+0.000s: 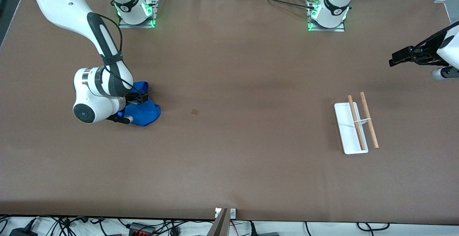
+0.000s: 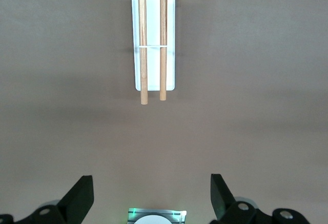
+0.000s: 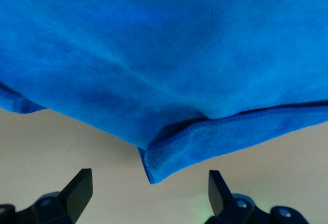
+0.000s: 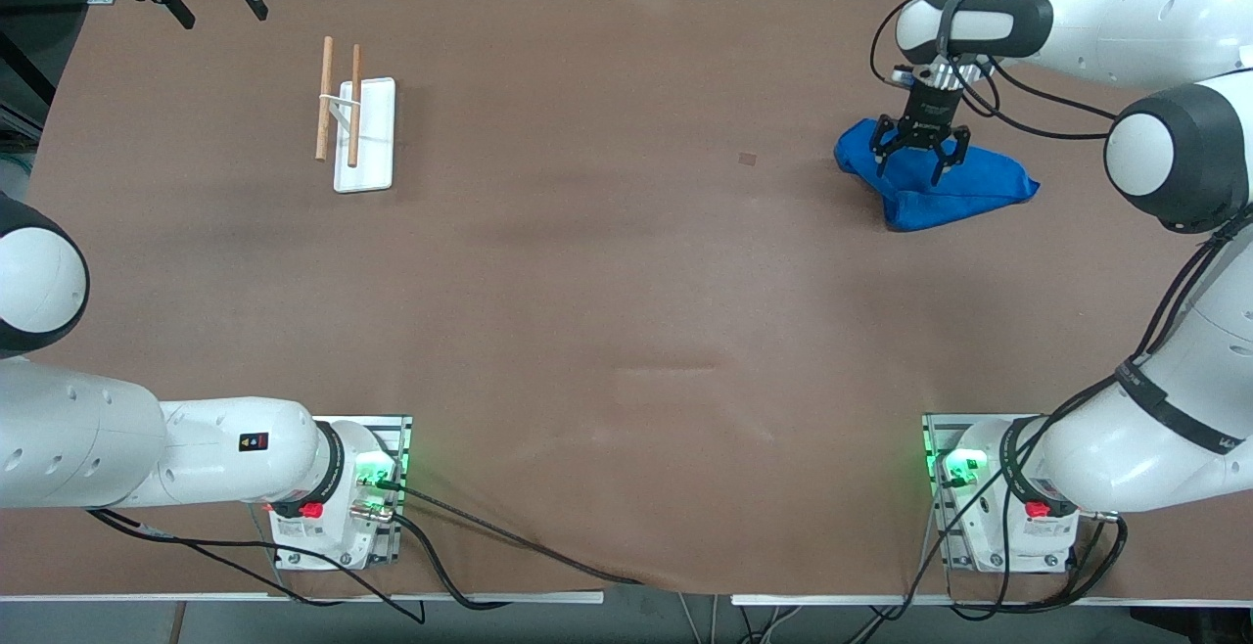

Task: Pass towel and hang on rack
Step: 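Lower the right gripper onto the blue towel and grasp its edge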

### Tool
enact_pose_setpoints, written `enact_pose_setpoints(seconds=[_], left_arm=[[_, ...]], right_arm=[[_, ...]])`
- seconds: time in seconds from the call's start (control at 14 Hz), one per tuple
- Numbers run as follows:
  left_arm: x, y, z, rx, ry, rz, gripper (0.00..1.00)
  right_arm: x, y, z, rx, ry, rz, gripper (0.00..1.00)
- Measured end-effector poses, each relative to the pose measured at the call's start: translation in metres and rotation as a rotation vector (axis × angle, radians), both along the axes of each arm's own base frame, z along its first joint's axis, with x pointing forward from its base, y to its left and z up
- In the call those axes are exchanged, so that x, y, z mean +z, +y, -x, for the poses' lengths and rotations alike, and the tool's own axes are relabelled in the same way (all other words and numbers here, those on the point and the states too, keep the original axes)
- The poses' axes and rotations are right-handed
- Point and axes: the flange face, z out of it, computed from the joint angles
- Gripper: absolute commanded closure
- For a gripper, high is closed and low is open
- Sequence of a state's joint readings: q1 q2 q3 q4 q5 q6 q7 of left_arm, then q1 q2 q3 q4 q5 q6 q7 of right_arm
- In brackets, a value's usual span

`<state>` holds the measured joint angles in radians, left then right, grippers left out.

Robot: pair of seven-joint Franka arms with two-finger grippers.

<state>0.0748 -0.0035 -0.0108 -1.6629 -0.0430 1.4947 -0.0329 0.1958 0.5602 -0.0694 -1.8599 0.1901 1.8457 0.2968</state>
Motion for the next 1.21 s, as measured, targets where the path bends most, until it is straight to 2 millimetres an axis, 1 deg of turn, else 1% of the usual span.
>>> enact_pose_setpoints(seconds=[0.21,0.29,0.36,0.5,0.64,0.93,1.0,1.07,1.21], left_arm=[[0.0,0.0,0.0,0.0,0.0,0.0,0.0],[0.0,0.0,0.0,0.0,0.0,0.0,0.0],[0.0,0.0,0.0,0.0,0.0,0.0,0.0],[0.0,0.0,0.0,0.0,0.0,0.0,0.0],[0.0,0.0,0.0,0.0,0.0,0.0,0.0],[0.0,0.0,0.0,0.0,0.0,0.0,0.0],[0.0,0.0,0.0,0.0,0.0,0.0,0.0],[0.0,0.0,0.0,0.0,0.0,0.0,0.0],[0.0,0.0,0.0,0.0,0.0,0.0,0.0]], right_arm=[[-0.018,-0.004,0.014,-0.032,0.009,0.002,0.16],[-0.021,-0.005,0.017,-0.04,0.012,0.001,0.22],[-0.022,-0.006,0.018,-0.052,0.014,-0.002,0.31],[-0.023,-0.014,0.018,-0.075,0.018,-0.006,0.43],[-0.025,-0.02,0.02,-0.086,0.024,-0.005,0.46],[-0.029,-0.019,0.025,-0.105,0.039,-0.013,0.46],[-0.03,-0.019,0.026,-0.107,0.042,-0.014,0.47],[-0.031,-0.019,0.027,-0.108,0.044,-0.013,0.54],[-0.032,-0.02,0.029,-0.108,0.048,-0.013,0.85]])
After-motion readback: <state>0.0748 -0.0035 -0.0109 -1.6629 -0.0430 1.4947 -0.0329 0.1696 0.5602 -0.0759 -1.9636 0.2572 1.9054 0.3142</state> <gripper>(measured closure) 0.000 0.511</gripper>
